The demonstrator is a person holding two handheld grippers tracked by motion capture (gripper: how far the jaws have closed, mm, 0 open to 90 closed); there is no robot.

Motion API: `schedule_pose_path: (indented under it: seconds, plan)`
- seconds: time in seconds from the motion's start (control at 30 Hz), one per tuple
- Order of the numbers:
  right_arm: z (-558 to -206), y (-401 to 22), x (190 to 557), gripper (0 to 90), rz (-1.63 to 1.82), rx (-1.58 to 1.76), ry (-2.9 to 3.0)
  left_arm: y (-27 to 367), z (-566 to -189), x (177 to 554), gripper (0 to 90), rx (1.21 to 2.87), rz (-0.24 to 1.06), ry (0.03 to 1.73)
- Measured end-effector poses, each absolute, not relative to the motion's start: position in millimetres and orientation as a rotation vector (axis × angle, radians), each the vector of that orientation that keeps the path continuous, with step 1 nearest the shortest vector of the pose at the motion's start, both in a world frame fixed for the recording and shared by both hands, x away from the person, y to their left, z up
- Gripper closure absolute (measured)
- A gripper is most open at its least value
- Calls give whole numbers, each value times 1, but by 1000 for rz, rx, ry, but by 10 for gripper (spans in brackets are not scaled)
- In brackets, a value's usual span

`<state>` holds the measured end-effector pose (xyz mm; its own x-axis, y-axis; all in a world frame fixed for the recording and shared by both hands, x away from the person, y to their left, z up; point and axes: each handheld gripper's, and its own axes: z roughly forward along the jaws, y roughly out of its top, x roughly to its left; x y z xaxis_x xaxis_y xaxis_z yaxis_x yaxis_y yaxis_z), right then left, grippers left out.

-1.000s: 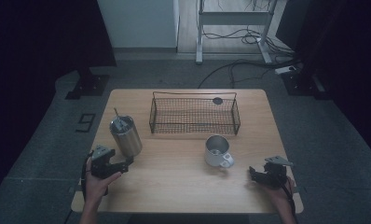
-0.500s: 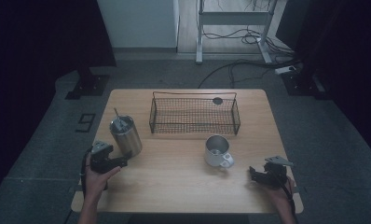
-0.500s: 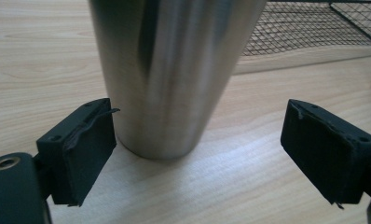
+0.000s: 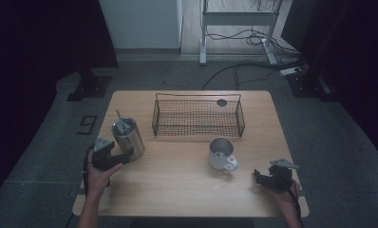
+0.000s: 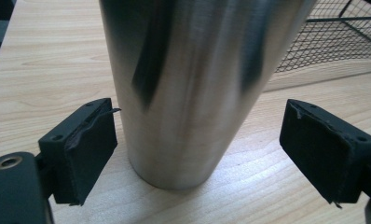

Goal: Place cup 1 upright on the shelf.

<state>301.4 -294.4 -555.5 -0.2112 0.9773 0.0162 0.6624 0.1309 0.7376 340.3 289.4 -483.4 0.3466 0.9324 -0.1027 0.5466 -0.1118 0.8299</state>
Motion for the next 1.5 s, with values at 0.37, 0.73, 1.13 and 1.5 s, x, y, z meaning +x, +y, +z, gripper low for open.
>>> schedule_pose_path:
  seconds: [0.37,0.73,1.13,1.5]
  plan:
    - [-555,-294,301,131,868,1575,1935,286,-479,352,112,1794,602,1316]
    - [-555,-294,301,132,868,1576,1935,284,-473,361,78,1808,600,1305]
    - [-555,-294,301,132,867,1576,1934,280,-474,372,45,1831,615,1292]
    - [-555,-295,301,133,867,1578,1932,276,-473,382,22,1849,625,1282]
